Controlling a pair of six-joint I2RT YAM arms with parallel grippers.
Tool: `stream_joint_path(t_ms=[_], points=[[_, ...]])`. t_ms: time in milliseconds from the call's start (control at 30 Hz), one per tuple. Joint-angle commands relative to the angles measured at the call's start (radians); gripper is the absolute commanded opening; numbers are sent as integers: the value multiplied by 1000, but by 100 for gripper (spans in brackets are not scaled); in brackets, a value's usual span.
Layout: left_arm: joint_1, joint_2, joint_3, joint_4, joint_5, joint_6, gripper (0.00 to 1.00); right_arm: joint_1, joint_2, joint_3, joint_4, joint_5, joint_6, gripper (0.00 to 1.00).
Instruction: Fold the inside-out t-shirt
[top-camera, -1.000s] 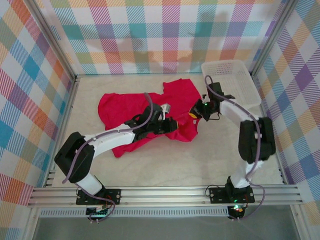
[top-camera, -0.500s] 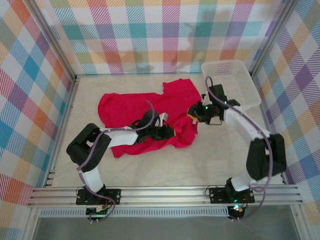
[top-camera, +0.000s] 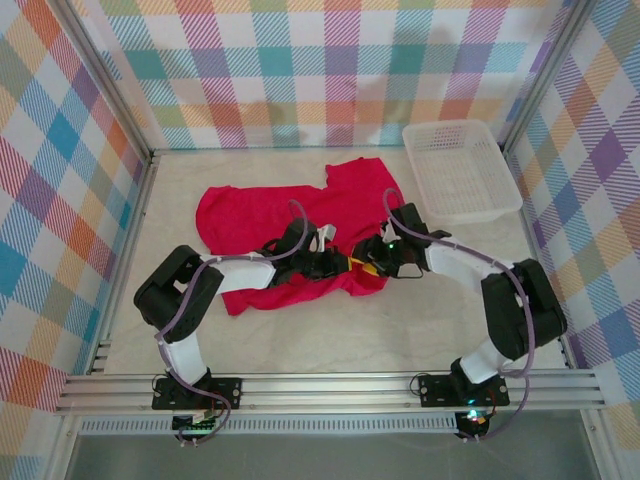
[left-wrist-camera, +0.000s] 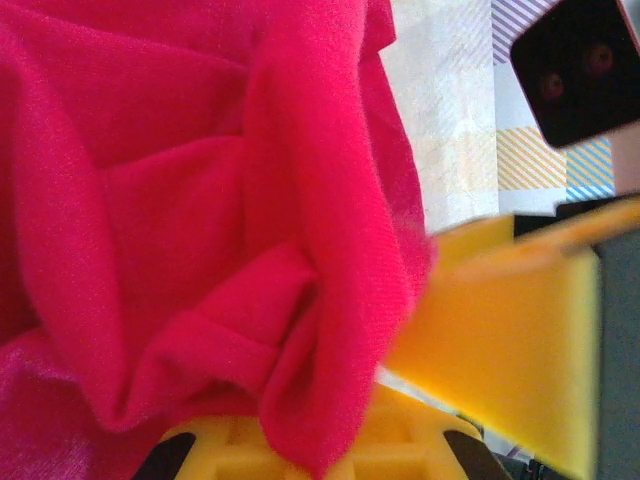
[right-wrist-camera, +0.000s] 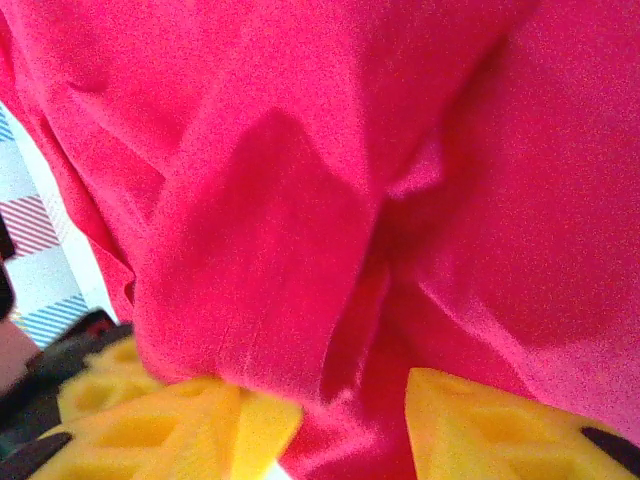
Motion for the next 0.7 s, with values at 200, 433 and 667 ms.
stream_joint_path(t_ms=[200, 433, 667], points=[[14, -89, -17, -49, 5, 29, 0, 4, 46, 102, 39, 34, 59, 0], [81, -149, 17, -349, -166, 147, 27, 4, -180, 277, -321, 106, -55, 0], [148, -99, 33, -508, -270, 164, 36, 2, -359, 332, -538, 92, -126, 0]])
